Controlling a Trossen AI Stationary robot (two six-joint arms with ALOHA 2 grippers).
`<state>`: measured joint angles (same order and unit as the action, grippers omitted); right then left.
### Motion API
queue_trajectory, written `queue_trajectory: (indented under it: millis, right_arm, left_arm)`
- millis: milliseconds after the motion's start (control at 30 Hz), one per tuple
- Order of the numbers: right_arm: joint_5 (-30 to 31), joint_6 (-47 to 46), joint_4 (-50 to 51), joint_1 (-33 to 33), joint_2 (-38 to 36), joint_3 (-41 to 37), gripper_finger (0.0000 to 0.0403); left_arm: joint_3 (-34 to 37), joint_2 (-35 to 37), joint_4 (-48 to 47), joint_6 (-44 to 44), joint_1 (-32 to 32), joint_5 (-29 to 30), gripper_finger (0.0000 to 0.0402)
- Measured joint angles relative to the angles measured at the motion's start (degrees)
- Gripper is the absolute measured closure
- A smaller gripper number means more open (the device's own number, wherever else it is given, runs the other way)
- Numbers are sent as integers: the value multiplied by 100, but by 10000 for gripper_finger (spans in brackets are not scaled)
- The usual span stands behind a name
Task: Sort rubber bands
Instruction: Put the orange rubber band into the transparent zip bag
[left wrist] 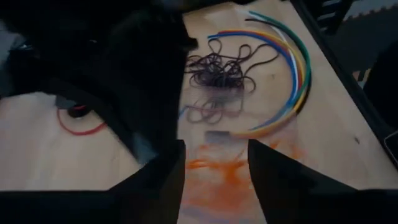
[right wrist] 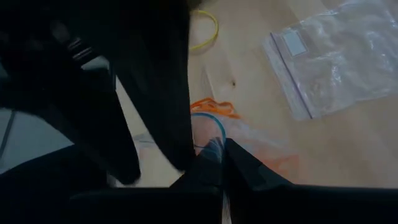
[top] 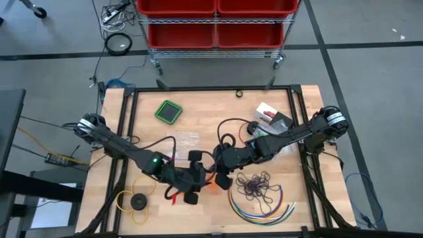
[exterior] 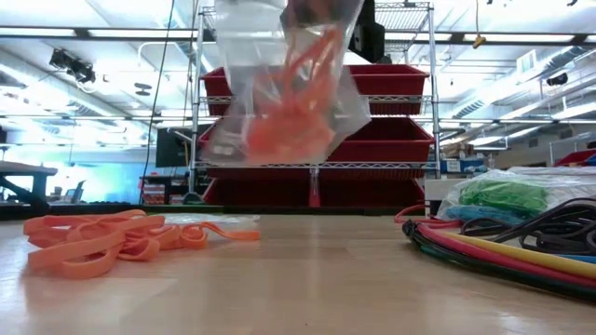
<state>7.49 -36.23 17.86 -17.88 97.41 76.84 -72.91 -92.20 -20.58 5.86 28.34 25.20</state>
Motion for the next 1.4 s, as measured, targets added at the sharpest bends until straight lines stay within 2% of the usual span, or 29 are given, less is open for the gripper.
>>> queue_trajectory:
  millis: [200,400,467,567,733,1000,1200,1400]
  right_arm:
    - [-4,-11,173,-77,0,0,403]
    - [0,-18,293,-153,0,0,403]
    - [30,-20,291,-167,0,0,403]
    - [34,-21,289,-168,0,0,403]
    - [44,-22,289,-167,0,0,403]
    - [46,-17,285,-167,0,0,403]
    - [54,-13,280,-167,0,0,403]
    - [63,21,280,-167,0,0,403]
  left_arm:
    - [-628,13,-1149,237,303,36,225]
    - [-633,-17,-2266,1117,783,3,237]
    - [-463,-28,-2253,1415,952,5,239]
    - [-29,-44,-1814,1681,1166,3,239]
    - [1139,-44,-377,2060,1315,-14,239]
    - [3028,-44,2012,3283,1246,134,239]
    - [3667,-44,2152,4365,1230,730,239]
    - [3704,-44,2188,4253,1215,867,256]
